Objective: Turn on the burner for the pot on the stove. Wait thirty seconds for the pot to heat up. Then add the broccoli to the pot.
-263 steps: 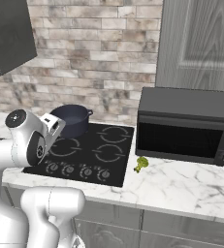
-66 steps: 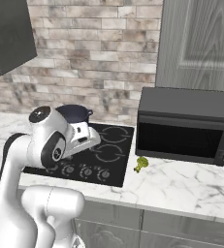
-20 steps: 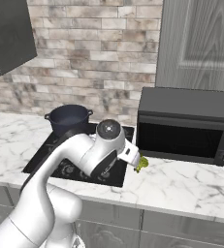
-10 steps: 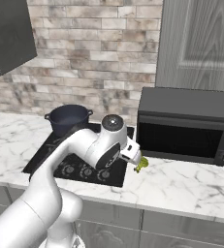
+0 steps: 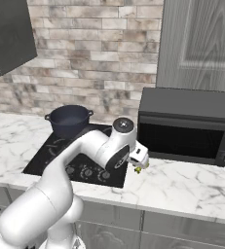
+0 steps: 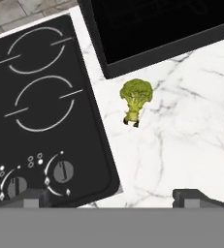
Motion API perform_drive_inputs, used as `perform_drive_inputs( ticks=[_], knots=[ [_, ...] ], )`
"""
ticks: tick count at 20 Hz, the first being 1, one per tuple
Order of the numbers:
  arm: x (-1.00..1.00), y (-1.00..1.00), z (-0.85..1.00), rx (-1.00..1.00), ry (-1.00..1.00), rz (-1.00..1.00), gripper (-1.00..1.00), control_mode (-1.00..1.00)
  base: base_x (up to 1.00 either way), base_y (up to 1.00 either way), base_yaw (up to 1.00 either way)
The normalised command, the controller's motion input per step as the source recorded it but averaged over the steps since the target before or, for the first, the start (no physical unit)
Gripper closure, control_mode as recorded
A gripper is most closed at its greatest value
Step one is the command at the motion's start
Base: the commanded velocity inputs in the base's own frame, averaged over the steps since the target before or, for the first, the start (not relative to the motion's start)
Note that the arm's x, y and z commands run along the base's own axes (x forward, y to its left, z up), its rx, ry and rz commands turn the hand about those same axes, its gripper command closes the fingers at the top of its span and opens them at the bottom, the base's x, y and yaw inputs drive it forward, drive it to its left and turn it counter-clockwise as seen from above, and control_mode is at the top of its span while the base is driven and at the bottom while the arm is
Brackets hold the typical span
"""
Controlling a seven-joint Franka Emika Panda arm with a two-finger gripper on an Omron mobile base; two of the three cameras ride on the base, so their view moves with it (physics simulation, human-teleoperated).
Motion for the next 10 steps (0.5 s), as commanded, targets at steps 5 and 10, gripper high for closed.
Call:
perform_drive_inputs(
  ticks=[5, 10],
  knots=[
    [0.13, -0.20, -0.19, 0.00, 0.00, 0.00, -1.00, -1.00, 0.00, 0.00, 0.00],
    [0.22, -0.16, -0.16, 0.00, -0.01, 0.00, -1.00, -1.00, 0.00, 0.00, 0.00]
  ],
)
